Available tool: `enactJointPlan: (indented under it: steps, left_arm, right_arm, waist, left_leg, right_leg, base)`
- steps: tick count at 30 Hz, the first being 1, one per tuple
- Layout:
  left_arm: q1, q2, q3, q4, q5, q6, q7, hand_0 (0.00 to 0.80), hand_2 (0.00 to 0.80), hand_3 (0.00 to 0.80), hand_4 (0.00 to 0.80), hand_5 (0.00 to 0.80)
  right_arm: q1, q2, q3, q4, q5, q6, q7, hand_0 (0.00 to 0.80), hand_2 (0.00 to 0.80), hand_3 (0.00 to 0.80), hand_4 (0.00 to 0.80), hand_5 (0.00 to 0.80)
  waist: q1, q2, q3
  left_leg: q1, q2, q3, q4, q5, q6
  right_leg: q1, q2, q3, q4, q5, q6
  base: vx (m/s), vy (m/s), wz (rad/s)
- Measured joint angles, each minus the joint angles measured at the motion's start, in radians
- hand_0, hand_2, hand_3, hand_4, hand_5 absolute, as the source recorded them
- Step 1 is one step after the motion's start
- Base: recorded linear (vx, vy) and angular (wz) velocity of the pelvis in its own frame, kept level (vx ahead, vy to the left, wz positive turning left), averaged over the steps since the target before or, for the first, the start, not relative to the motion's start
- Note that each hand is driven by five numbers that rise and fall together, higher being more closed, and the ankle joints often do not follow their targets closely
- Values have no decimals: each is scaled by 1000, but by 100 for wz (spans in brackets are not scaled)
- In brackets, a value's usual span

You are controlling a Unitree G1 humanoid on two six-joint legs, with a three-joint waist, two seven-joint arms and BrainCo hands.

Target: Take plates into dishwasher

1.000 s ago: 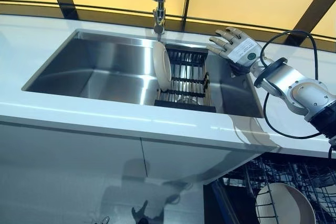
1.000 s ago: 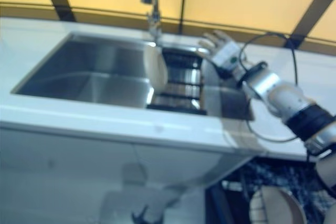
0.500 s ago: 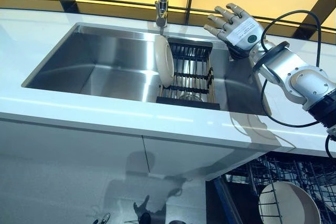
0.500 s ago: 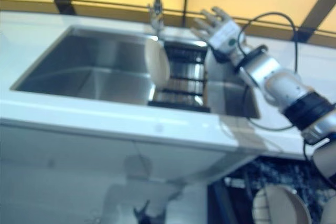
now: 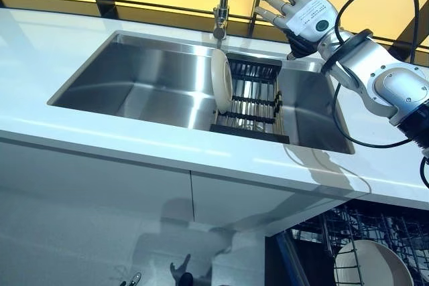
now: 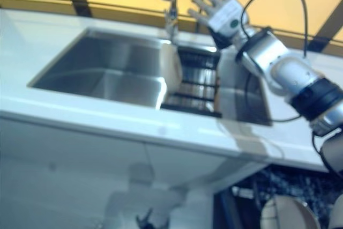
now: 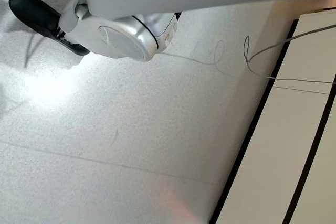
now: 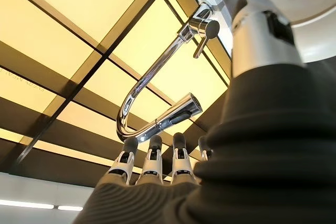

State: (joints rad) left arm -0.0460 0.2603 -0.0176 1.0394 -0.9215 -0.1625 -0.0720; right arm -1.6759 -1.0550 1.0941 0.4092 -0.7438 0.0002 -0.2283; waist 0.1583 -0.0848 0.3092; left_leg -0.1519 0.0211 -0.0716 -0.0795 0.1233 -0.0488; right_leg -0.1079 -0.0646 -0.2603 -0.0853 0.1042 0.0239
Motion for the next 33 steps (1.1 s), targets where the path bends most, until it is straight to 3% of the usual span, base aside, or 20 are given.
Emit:
enactJointPlan:
  steps: [14,33]
  left_arm:
    - [5,22,0,0,0,1,0,0,0,0,0,0]
    - [5,35,0,1,0,0,-3,0,0,0,0,0]
  right_arm:
    - [-31,86,74,24,-4,-45,33,0,0,0,0,0]
    - [-53,112,119,-37,-101,-83,94,0,0,0,0,0]
  waist:
    - [27,-27,-15]
    - [52,-64,-11]
  left_leg:
    - [-31,-3,-41,5,8,-4]
    - [-60,2,-44,4,13,-7]
  right_leg:
    - [-8,1,-24,0,-4,4]
    - [-37,6,-28,0,-6,8]
  base:
    - [14,-8,8]
    - [1,-1,0]
